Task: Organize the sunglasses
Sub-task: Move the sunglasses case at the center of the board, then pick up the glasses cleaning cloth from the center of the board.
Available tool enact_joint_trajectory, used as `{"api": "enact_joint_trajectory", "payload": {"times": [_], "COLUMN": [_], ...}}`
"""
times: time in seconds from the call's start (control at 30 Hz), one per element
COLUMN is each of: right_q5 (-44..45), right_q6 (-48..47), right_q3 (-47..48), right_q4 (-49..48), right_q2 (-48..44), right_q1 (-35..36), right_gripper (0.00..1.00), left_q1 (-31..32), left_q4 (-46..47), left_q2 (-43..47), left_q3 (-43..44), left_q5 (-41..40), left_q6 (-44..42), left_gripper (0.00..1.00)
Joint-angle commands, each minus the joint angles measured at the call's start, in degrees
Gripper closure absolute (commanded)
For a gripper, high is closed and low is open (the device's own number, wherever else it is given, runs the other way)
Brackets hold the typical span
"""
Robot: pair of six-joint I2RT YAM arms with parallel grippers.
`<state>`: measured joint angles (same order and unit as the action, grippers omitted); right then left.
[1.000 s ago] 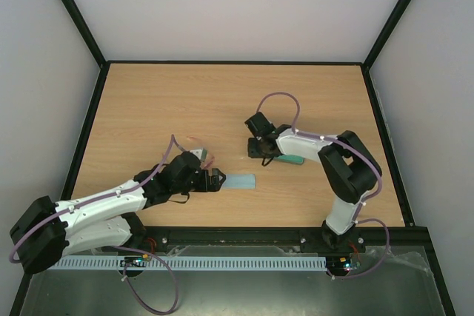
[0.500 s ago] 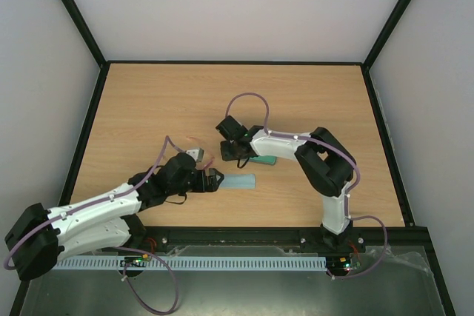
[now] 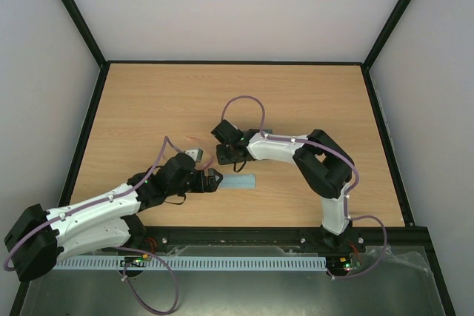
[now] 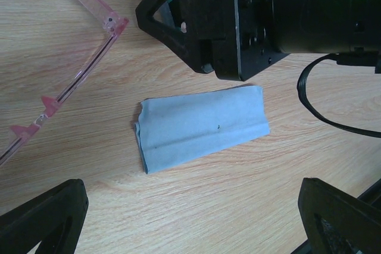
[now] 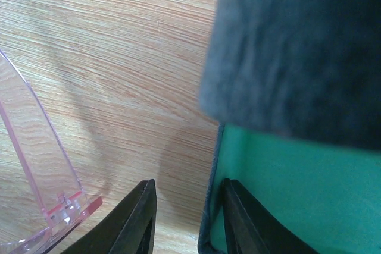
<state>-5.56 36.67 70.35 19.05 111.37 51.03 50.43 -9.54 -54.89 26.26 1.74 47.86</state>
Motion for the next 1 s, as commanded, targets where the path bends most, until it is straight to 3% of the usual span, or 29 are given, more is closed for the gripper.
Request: {"api": "enact_joint_trajectory", "payload": {"times": [0.0, 0.43, 0.97], "right_q5": [2.6, 3.9, 1.8], "right_q6": [0.7, -1.4, -0.6], "right_q3": [1.2, 3.5, -17.4], "right_q4": [0.6, 3.9, 4.6], "right_q2": [-1.3, -3.6, -33.7], "right_q1": [0.2, -1.0, -1.7], "right_gripper": [0.66, 0.65, 0.50], "left_q1": [-0.3, -0.3, -2.9], "left_q4": [-1.3, -3.5, -6.0], "left_q2": [0.1, 0.6, -3.1], "left_q3": [0.1, 1.3, 5.6], "left_q5": [-0.9, -1.6, 0.2], "left_q6": [0.2, 0.0, -2.1], "left_gripper": [0.01, 0.00, 0.00]}}
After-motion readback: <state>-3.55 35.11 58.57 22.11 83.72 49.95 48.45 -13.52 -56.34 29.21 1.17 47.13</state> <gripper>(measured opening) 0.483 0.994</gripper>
